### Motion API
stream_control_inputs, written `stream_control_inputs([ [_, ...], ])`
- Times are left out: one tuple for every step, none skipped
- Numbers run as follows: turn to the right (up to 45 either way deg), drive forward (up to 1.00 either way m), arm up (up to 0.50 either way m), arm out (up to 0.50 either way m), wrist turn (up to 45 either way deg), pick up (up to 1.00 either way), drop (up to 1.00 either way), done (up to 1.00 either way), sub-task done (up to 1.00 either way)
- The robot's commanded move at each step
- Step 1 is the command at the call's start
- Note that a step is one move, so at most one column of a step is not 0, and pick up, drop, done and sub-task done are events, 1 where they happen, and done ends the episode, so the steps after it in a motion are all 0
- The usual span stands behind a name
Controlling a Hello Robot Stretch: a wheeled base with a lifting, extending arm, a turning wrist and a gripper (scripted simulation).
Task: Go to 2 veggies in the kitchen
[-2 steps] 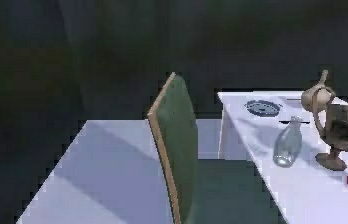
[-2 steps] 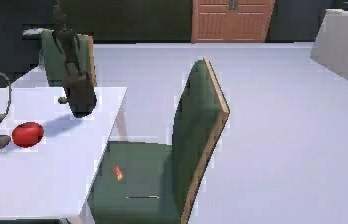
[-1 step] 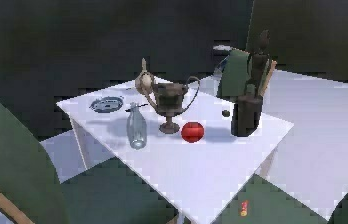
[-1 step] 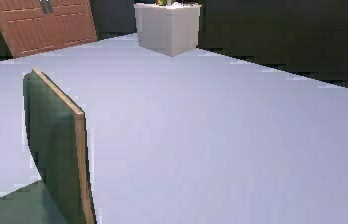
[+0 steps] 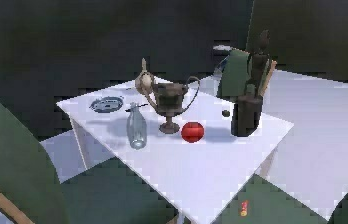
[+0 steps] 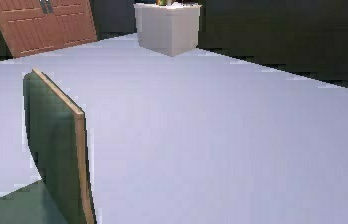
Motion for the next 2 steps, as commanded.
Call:
stream_control_inputs([
  [45.0, 0.00, 0.00, 0.00, 0.0, 0.00, 0.00, 0.00, 0.00],
  [45.0, 0.00, 0.00, 0.00, 0.0, 0.00, 0.00, 0.00, 0.00],
])
